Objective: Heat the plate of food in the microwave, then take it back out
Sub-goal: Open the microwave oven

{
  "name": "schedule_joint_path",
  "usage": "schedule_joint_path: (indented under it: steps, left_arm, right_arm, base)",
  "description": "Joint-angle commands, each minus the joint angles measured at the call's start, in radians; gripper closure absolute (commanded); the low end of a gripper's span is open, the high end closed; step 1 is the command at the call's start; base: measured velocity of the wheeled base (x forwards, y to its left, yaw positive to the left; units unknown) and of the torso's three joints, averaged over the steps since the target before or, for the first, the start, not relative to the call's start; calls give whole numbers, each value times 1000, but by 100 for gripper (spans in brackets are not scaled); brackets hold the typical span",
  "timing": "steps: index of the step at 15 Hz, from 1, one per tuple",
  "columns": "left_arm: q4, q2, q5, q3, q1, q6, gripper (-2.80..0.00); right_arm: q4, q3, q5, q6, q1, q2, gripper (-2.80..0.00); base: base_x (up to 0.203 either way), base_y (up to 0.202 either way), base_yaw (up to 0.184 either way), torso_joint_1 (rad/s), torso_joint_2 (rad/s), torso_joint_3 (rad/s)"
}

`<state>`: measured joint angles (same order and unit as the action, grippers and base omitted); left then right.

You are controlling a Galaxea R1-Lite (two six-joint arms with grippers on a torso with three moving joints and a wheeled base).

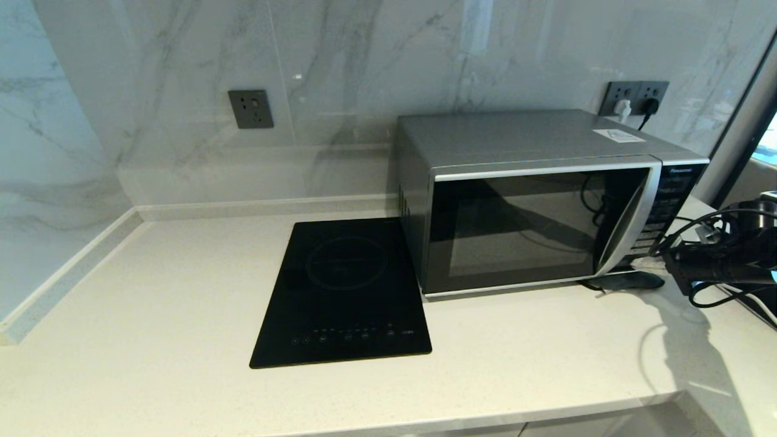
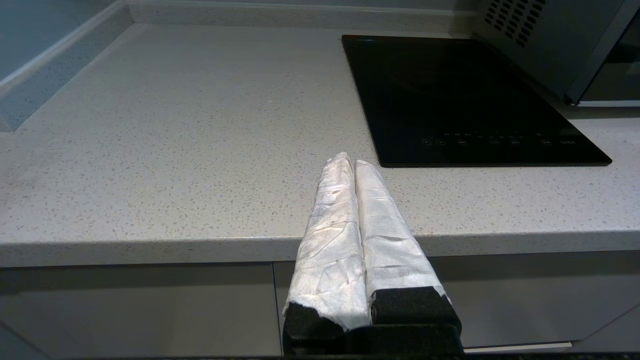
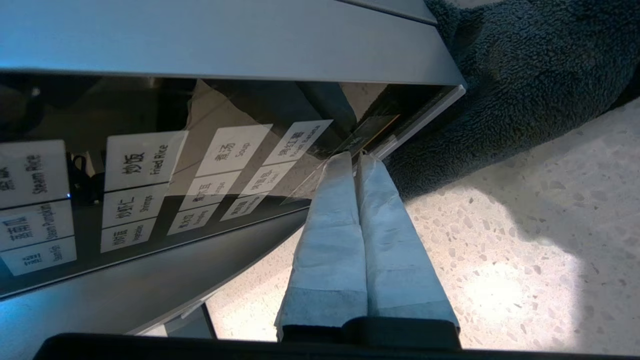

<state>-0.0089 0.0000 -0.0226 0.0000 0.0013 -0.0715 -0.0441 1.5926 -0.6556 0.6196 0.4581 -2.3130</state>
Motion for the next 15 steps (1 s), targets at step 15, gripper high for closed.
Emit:
schedule_joint_path:
  steps: [15]
  left_arm:
    - [0, 2, 0, 0, 0, -1, 0]
  right_arm:
    - [-19, -173, -14, 31, -1, 341, 0]
  base:
    - [0, 0, 0, 0, 0, 0]
